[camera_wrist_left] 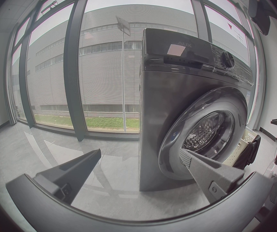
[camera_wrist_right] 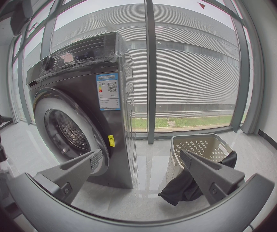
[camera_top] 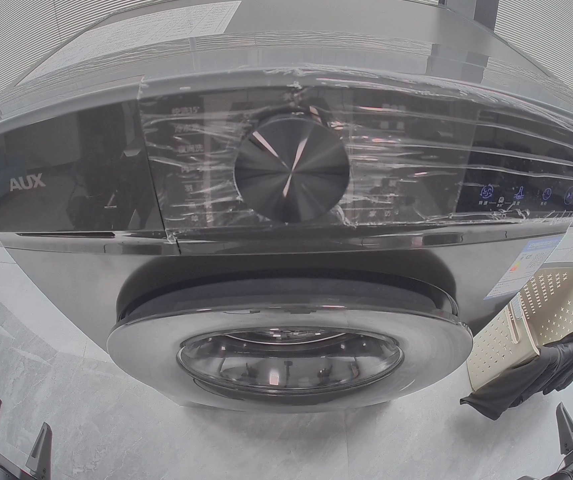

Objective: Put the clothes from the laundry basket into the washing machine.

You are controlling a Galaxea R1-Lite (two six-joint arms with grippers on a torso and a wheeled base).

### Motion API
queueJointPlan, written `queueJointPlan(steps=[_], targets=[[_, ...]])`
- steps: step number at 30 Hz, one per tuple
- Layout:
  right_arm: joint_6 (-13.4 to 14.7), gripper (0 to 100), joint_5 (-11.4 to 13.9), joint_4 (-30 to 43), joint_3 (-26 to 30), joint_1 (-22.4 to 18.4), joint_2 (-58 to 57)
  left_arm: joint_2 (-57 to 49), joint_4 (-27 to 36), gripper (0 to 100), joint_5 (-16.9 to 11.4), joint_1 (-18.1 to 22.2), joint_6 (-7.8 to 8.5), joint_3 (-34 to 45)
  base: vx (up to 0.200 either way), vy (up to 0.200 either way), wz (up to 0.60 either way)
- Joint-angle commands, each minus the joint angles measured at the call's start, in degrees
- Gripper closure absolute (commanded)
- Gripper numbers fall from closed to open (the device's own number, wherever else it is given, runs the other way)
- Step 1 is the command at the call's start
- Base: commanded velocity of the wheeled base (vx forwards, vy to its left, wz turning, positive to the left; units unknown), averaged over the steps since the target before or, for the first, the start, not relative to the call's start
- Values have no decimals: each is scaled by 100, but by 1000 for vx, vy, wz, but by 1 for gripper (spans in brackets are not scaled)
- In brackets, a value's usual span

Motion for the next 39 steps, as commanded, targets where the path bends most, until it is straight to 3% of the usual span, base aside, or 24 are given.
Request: queueJointPlan(steps=[1, 4, 5, 8, 9, 10, 11, 13, 15, 16, 19, 21, 24, 27, 28, 29, 31, 39], targets=[[-147, 0, 158, -17, 101, 8, -17, -86, 5, 0, 17, 1, -26, 101, 0, 0, 0], [-182, 0, 193, -96, 84, 8, -17, -95, 5, 0, 17, 1, -61, 101, 0, 0, 0], [-76, 0, 193, -272, -180, 26, -35, -86, 5, 0, 17, 1, -61, 101, 0, 0, 0], [539, 0, 123, -571, -1648, 114, 493, -95, 5, 0, 8, 1, -35, 101, 0, 0, 0], [583, 0, 202, -510, -2043, 140, 783, -95, 5, 0, -19, 1, -9, 101, 0, 0, 0], [583, 0, 202, -510, -2043, 140, 783, -95, 5, 0, -19, 1, -9, 101, 0, 0, 0], [565, 0, 712, -237, -2289, 272, 1134, -95, -4, 0, -19, 1, 18, 101, 0, 0, 0], [363, 0, 1600, 141, -2184, 263, 1424, -95, -4, 0, -27, 1, 9, 101, 0, 0, 0], [284, 0, 2118, 308, -1868, 184, 1846, -95, -4, 0, -27, 1, 9, 101, 0, 0, 0], [240, 0, 2197, 299, -1657, 140, 2128, -95, -4, 0, -27, 1, 0, 101, 0, 0, 0], [179, 0, 2303, -123, -1191, 228, 2963, -95, 5, 0, -36, 1, -9, 101, 0, 0, 0], [179, 0, 2435, -597, -954, 571, 3507, -95, -4, 0, -36, 1, -9, 101, 0, 0, 0], [214, 0, 2426, -1318, -655, 1124, 4255, -95, 5, 0, -36, 1, -18, 101, 0, 0, 0], [143, 0, 2426, -1828, -444, 1335, 4782, -86, 5, 0, -36, 1, -26, 101, 0, 0, 0], [143, 0, 2426, -1828, -444, 1335, 4782, -86, 5, 0, -36, 1, -26, 101, 0, 0, 0], [187, 0, 2426, -2127, -444, 1696, 5107, -95, 5, 0, -45, 1, -35, 101, 0, 0, 0], [231, 0, 2417, -2285, -505, 1889, 5388, -86, 5, 0, -45, 1, -35, 101, 0, 0, 0], [223, 0, 2356, -2812, -1006, 1924, 6672, -86, 5, 0, -45, 1, -53, 101, 0, 0, 0]])
